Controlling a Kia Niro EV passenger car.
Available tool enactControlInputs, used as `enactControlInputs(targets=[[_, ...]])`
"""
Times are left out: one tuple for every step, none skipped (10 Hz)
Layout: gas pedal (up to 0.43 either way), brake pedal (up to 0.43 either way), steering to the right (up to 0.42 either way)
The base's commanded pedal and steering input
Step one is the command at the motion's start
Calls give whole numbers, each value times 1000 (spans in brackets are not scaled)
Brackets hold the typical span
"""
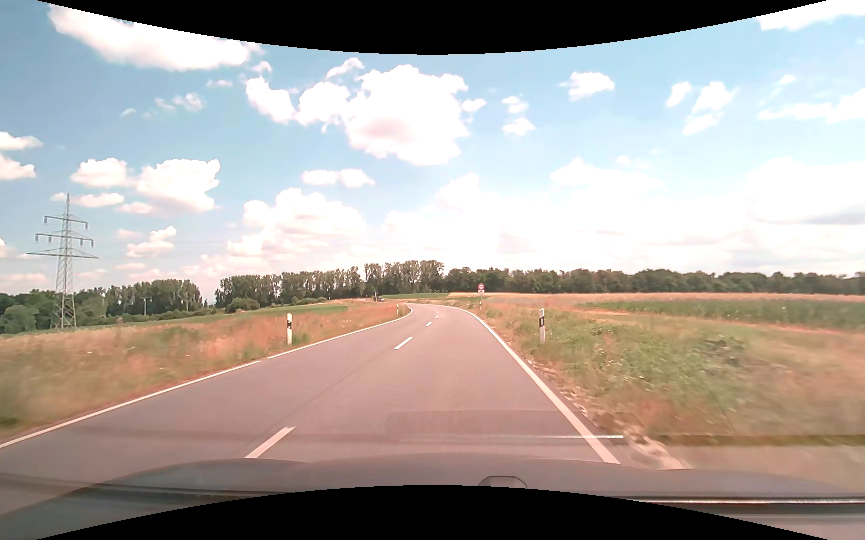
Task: Follow the waypoints while adhering to traffic rules and regulations
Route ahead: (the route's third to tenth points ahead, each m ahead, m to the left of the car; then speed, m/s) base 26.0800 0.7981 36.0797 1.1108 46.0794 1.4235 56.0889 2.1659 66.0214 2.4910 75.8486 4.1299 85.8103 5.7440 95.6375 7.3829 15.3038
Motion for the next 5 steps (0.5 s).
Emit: enactControlInputs(targets=[[0,0,-3],[0,0,-4],[0,0,-5],[0,0,-5],[0,0,-5]])
